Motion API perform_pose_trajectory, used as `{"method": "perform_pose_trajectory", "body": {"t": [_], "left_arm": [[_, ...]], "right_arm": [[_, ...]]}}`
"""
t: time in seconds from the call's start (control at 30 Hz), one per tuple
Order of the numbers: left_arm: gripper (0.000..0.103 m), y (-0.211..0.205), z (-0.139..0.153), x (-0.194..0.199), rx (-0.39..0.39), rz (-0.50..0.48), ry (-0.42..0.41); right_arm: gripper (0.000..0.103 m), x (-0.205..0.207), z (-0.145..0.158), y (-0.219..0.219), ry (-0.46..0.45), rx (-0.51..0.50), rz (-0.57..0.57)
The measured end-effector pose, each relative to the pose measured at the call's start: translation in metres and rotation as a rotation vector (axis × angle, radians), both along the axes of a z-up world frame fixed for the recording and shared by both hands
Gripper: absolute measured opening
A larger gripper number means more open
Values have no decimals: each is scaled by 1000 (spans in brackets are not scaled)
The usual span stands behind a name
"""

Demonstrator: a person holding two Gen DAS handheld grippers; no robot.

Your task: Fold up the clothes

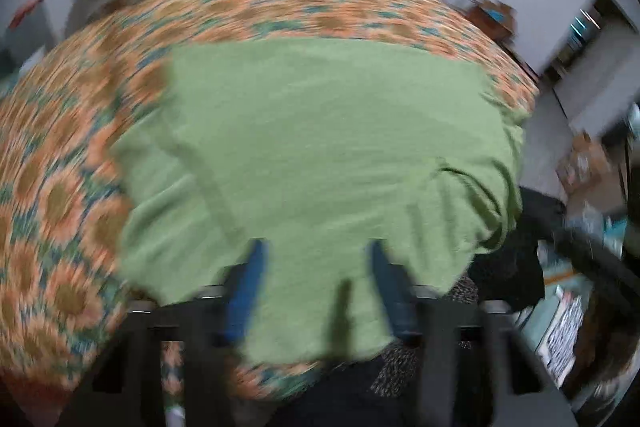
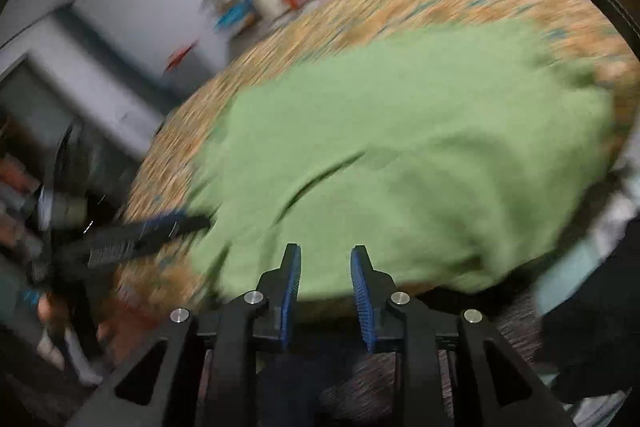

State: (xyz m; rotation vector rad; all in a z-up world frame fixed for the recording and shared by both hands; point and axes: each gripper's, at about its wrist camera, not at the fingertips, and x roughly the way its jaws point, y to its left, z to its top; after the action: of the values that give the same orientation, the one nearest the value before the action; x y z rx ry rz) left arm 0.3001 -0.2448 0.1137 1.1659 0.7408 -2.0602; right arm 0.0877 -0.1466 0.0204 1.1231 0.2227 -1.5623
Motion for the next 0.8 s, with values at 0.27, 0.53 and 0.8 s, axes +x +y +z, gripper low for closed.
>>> {"method": "perform_pose_trajectory", "body": {"t": [0.27, 0.53, 0.8], "left_arm": [[11, 21, -25, -51, -61, -151, -114], [10, 36, -25, -34, -56, -205, -197], [14, 8, 17, -37, -72, -94, -49]], "right_arm": [[7, -17, -32, -27, 9, 29, -33], [4, -1, -72, -1, -57, 161, 19], [24, -75, -22, 24, 23, -8, -274]]}}
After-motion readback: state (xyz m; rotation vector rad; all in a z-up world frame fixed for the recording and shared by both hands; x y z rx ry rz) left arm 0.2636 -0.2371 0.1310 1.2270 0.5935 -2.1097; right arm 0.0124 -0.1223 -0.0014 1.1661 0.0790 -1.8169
